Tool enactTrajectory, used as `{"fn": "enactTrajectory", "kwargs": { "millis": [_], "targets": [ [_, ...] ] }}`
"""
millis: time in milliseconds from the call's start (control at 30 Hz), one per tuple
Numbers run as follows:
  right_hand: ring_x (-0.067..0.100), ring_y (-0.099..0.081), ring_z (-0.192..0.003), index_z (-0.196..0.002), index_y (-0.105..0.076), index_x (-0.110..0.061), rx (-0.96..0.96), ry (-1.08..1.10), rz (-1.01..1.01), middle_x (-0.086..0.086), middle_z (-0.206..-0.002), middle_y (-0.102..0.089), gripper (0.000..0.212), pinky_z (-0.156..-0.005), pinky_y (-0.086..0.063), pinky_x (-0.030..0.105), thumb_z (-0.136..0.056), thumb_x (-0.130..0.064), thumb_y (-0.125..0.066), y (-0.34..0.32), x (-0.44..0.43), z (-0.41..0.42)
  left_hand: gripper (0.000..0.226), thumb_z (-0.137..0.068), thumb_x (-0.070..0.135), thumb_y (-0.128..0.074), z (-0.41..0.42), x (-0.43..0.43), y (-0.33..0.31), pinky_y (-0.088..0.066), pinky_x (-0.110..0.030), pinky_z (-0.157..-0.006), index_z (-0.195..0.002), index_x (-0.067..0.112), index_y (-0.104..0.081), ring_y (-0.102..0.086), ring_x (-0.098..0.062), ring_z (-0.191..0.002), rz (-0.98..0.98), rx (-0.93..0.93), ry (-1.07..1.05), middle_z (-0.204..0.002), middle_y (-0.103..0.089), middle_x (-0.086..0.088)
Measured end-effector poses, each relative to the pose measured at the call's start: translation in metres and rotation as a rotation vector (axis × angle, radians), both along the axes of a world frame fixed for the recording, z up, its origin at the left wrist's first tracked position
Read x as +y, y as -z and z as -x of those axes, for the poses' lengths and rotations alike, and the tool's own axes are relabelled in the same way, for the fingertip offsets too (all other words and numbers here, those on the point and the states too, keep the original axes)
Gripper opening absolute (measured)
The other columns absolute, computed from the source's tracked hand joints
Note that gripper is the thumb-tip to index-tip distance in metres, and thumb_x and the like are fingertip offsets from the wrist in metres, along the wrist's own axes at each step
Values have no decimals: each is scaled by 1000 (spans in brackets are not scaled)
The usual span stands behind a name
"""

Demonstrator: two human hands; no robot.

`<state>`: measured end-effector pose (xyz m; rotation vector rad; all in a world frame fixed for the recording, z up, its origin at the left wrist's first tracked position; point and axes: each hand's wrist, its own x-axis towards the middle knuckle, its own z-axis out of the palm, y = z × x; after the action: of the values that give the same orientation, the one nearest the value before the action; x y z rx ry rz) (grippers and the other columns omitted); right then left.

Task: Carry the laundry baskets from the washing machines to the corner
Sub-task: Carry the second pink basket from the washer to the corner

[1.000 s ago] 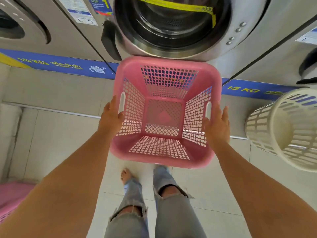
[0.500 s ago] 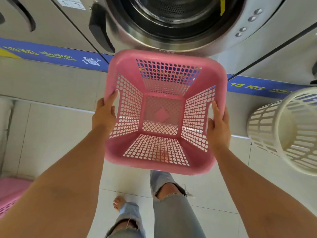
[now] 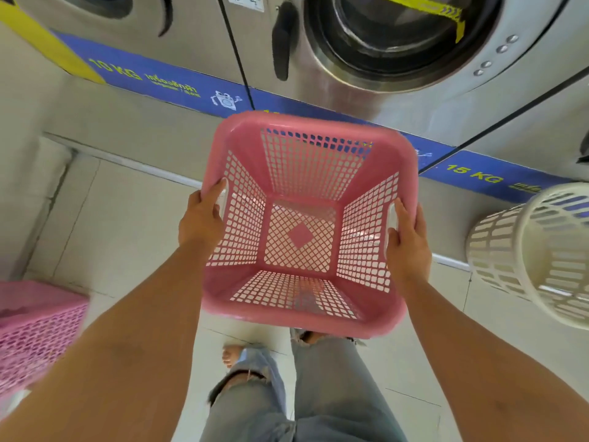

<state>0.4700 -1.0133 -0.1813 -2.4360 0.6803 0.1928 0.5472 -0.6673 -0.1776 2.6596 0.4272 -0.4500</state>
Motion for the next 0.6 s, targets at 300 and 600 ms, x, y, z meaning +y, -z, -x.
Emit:
{"fn": "enactTrajectory", "kwargs": {
  "millis": [300, 600],
  "targets": [
    [36, -56, -119, -146, -34, -43, -71, -218, -25, -5, -162, -16, 58, -88, -48, 43, -96, -17, -45, -44, 118, 29, 51, -101, 19, -34, 122, 119, -53, -55, -42, -81, -145, 45, -31, -62, -32, -96, 1, -82, -305, -140, -43, -4],
    [40, -58, -116, -146, -36, -40, -190, -497, -57, 0, -161, -20, 55, -86, -50, 46, -97, -17, -46, -81, 287, 59, 46, -101, 18, -37, 256, 256, -102, -51, -42, -70, -140, 40, -42, -61, -33, -85, -119, -295, -607, -131, -48, -9]
  ]
}}
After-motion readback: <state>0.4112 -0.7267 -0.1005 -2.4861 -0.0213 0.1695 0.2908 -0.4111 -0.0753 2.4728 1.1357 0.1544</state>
